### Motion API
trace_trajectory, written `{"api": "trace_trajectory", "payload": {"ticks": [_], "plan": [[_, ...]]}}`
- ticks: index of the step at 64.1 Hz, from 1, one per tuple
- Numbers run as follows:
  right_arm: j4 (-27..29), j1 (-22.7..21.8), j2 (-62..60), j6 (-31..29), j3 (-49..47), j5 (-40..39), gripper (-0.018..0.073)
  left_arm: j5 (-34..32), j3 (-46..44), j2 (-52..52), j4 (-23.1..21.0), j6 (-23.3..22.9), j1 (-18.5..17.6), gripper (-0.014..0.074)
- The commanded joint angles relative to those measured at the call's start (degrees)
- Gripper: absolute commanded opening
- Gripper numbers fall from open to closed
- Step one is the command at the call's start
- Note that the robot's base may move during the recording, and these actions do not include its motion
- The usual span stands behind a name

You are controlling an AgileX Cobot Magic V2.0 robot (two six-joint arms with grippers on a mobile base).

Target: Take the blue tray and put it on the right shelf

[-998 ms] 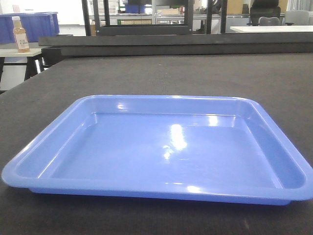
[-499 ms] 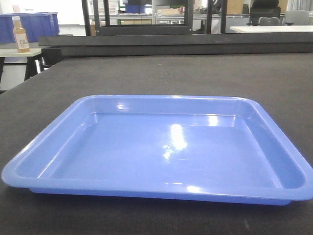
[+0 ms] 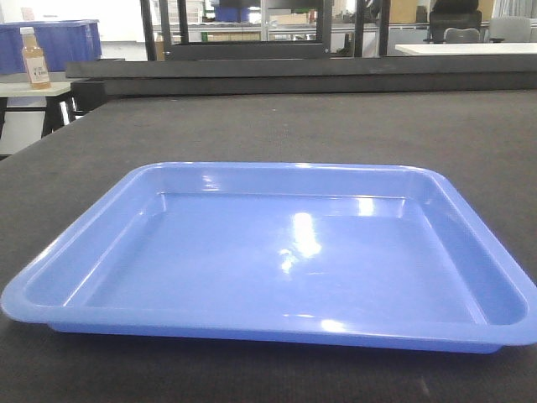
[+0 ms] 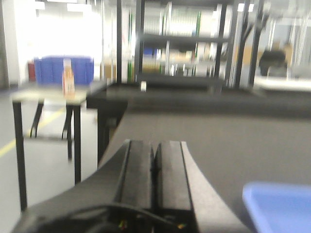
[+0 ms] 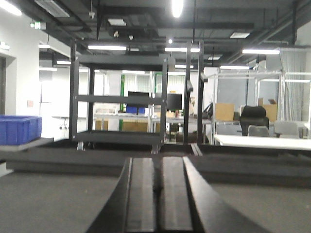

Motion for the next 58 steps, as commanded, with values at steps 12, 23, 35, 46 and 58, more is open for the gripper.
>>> {"api": "trace_trajectory", "payload": {"ticks": [12,23,35,46,58], "plan": [[1.3,-0.2,6.1,-0.1,-21.1,17.7,0.0042,10.3,-18.0,6.8,0.3,0.2,0.0,-0.0049],[3.2,-0.2,17.4,-0.1,-33.9,35.4,0.0042,26.9,-30.5,17.0,0.0,0.2,0.0,-0.0049],[3.2,-0.2,32.4,-0.1,-44.5,56.9,0.0042,49.1,-42.3,31.9,1.2,0.2,0.0,-0.0049],[3.2,-0.2,45.0,-0.1,-49.0,70.4,0.0042,56.5,-47.7,42.1,1.2,0.2,0.0,-0.0049],[3.8,-0.2,54.4,-0.1,-49.0,72.7,0.0042,55.8,-47.7,49.5,-0.7,0.2,0.0,-0.0049]]}}
